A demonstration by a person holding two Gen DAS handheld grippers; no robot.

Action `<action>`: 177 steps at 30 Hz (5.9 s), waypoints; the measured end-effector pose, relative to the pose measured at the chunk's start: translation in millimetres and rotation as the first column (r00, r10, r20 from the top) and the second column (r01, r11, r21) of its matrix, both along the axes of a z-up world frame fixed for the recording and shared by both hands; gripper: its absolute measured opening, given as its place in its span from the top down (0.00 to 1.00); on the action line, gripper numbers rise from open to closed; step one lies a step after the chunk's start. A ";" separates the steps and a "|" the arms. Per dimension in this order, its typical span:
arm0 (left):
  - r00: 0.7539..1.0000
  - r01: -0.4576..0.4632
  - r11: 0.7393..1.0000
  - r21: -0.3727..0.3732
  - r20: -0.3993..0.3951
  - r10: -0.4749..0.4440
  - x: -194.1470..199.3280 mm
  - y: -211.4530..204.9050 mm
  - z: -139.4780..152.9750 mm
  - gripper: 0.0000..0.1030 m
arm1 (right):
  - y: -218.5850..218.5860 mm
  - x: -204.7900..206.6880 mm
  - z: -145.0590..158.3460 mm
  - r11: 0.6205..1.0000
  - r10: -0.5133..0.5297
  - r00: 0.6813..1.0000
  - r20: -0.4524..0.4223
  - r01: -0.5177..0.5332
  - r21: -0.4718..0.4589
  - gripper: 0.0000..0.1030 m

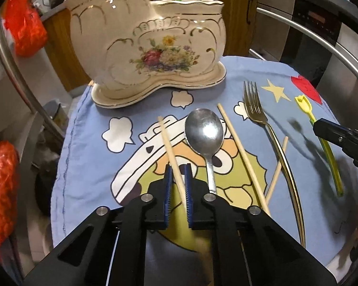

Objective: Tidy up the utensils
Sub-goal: 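Grasp a wooden chopstick with the left tool while the right tool grasps a yellow-green utensil, then lift the chopstick and yellow-green utensil up to the ceramic holder with both tools, then drop the chopstick and yellow-green utensil into the holder openings, opening both tools, then move both open tools back down over the remaining utensils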

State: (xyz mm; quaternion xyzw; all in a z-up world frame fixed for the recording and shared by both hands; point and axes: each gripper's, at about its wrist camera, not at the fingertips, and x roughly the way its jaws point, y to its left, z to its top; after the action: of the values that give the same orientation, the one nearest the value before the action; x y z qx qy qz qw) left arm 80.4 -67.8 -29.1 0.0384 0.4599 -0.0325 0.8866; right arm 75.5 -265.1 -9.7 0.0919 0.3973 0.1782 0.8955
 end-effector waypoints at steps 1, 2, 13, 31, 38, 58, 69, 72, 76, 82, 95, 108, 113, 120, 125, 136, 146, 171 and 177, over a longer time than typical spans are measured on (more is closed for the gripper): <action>1.000 0.001 1.000 -0.015 0.000 -0.001 -0.3 3.4 0.0 0.94 | -0.7 -0.9 0.5 1.000 -0.001 1.000 0.004 0.001 0.000 0.90; 1.000 0.004 0.999 -0.039 0.001 -0.004 -1.3 6.2 0.5 0.94 | -1.0 -1.7 1.2 1.000 0.000 1.000 0.008 0.000 0.001 0.90; 0.996 0.033 0.991 -0.133 0.085 -0.022 -23.4 24.8 27.2 0.94 | 6.6 -4.6 7.0 1.000 0.019 1.000 0.021 -0.019 0.002 0.90; 0.942 0.086 0.973 -0.215 0.334 -0.009 -48.3 89.7 107.1 0.94 | 41.6 24.1 62.2 0.995 0.076 0.992 0.098 -0.082 0.057 0.90; 0.894 0.097 0.968 -0.233 0.448 0.018 -17.3 106.2 152.7 0.94 | 64.6 50.9 107.4 0.992 0.091 0.968 0.235 -0.109 0.064 0.90; 0.776 0.125 0.949 -0.290 0.624 0.088 107.2 101.1 187.5 0.94 | 95.9 147.3 120.5 0.970 0.009 0.919 0.394 -0.104 0.219 0.90; 0.745 0.102 0.955 -0.280 0.658 0.113 120.1 98.6 170.1 0.94 | 103.8 156.1 97.1 0.969 0.002 0.912 0.410 -0.104 0.226 0.90; 0.750 0.101 0.957 -0.272 0.653 0.106 119.9 96.8 162.6 0.94 | 105.3 153.6 91.4 0.971 -0.002 0.911 0.413 -0.098 0.220 0.90; 0.757 0.101 0.957 -0.272 0.645 0.103 117.2 97.2 157.9 0.94 | 106.7 151.1 87.1 0.973 -0.005 0.909 0.417 -0.092 0.212 0.90; 0.776 0.098 0.965 -0.243 0.625 0.079 104.7 95.7 143.0 0.94 | 108.3 139.8 82.7 0.976 0.011 0.908 0.419 -0.100 0.191 0.90; 0.820 0.096 0.951 -0.294 0.565 0.092 79.9 108.2 135.9 0.94 | 96.5 110.8 76.9 0.983 0.059 0.913 0.404 -0.125 0.138 0.90; 0.873 0.085 0.953 -0.292 0.482 0.070 70.5 107.3 119.9 0.94 | 102.2 97.4 69.6 0.989 0.098 0.910 0.402 -0.134 0.063 0.90; 0.872 0.093 0.955 -0.281 0.486 0.057 66.6 105.0 118.0 0.94 | 100.6 97.8 65.7 0.989 0.097 0.916 0.389 -0.134 0.067 0.90; 0.873 0.094 0.956 -0.279 0.484 0.056 64.5 103.5 118.2 0.94 | 98.1 99.2 64.2 0.988 0.099 0.921 0.377 -0.137 0.074 0.90; 0.870 0.087 0.957 -0.276 0.489 0.062 62.1 103.3 118.7 0.89 | 97.2 101.0 64.8 0.987 0.098 0.925 0.366 -0.138 0.084 0.90; 0.868 0.084 0.958 -0.276 0.492 0.065 59.2 104.0 121.7 0.73 | 94.1 96.9 70.3 0.984 0.106 0.924 0.368 -0.150 0.094 0.71; 0.865 0.050 0.965 -0.259 0.495 0.088 37.5 104.0 132.5 0.38 | 81.7 83.8 82.2 0.984 0.086 0.928 0.363 -0.135 0.112 0.44; 0.887 0.021 0.989 -0.149 0.458 0.050 -40.2 74.9 132.4 0.09 | 25.6 4.4 93.1 0.999 -0.008 0.948 0.318 -0.009 0.052 0.05; 0.895 0.042 0.991 -0.130 0.446 0.021 -49.1 65.5 126.4 0.09 | 14.8 -1.9 85.6 0.999 -0.031 0.958 0.285 0.020 0.043 0.05</action>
State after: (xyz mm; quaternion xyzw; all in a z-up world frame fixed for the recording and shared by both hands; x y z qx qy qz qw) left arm 31.3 -2.3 97.3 -0.0134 0.2407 -0.0592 0.9687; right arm 73.6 -250.3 75.9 0.0881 0.2593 0.1859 0.9436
